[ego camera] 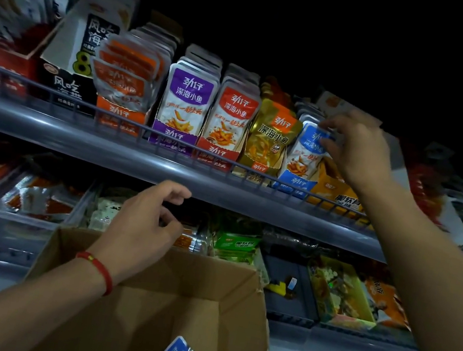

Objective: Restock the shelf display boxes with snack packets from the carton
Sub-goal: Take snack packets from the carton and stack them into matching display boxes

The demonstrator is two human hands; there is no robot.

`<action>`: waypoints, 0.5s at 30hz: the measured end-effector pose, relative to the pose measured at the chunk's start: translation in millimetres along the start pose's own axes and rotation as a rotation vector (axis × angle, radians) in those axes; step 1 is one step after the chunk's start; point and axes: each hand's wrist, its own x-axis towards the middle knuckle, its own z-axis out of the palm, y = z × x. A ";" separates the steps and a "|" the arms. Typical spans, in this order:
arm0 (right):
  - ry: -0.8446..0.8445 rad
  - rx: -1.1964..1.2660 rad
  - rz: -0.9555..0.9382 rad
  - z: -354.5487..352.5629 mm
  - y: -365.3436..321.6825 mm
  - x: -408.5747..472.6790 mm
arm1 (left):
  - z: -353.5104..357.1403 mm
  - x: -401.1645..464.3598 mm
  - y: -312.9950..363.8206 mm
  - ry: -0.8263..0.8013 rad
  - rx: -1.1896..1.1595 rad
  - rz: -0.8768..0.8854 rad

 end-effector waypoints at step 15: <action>0.218 0.137 -0.063 -6.2 -1.7 -44.4 | 24.1 -10.4 -19.2 -0.171 0.136 -0.050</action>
